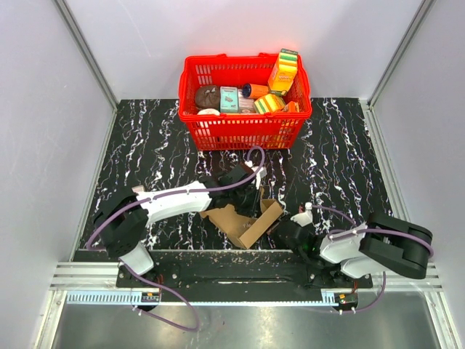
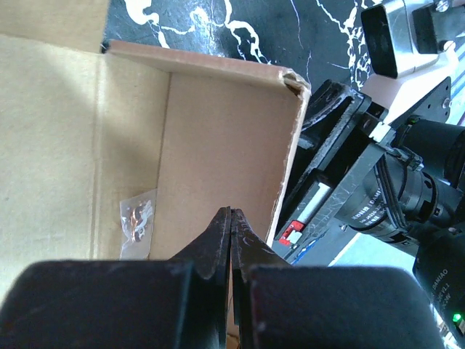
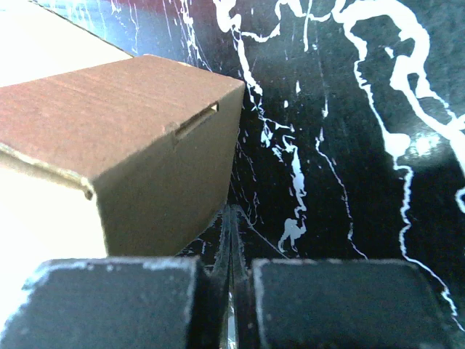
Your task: Fold the paper box
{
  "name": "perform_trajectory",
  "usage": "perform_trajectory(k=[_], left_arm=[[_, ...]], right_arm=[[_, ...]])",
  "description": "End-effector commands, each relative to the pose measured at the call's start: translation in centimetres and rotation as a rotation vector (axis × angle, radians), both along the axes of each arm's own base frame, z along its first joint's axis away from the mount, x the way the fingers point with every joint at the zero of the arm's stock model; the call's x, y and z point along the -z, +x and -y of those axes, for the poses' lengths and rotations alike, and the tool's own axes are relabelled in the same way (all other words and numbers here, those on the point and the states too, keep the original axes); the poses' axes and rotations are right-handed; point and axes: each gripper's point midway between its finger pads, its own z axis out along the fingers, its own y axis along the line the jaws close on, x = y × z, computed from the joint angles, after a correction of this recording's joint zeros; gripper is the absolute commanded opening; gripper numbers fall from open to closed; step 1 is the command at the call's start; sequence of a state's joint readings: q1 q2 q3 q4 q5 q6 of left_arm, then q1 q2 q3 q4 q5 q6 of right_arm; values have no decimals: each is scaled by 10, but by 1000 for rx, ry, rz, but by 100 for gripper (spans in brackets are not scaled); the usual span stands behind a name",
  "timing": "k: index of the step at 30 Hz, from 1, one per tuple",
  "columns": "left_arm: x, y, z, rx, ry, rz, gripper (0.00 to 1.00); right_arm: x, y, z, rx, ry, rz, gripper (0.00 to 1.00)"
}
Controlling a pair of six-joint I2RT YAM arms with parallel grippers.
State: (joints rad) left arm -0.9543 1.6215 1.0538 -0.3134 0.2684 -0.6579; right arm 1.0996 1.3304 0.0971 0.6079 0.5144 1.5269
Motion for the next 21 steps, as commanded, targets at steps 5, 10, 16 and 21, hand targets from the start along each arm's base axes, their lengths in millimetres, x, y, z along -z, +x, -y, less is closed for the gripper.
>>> perform_trajectory(k=[5, 10, 16, 21], left_arm=[[7, 5, 5, -43, 10, 27, 0], [17, 5, 2, -57, 39, 24, 0], [28, 3, 8, -47, 64, 12, 0], [33, 0, 19, -30, 72, 7, 0]], right_arm=[[19, -12, 14, -14, -49, -41, 6], [25, -22, 49, 27, -197, -108, 13], [-6, -24, 94, 122, -284, -78, 21], [-21, -26, 106, 129, -306, -61, 22]])
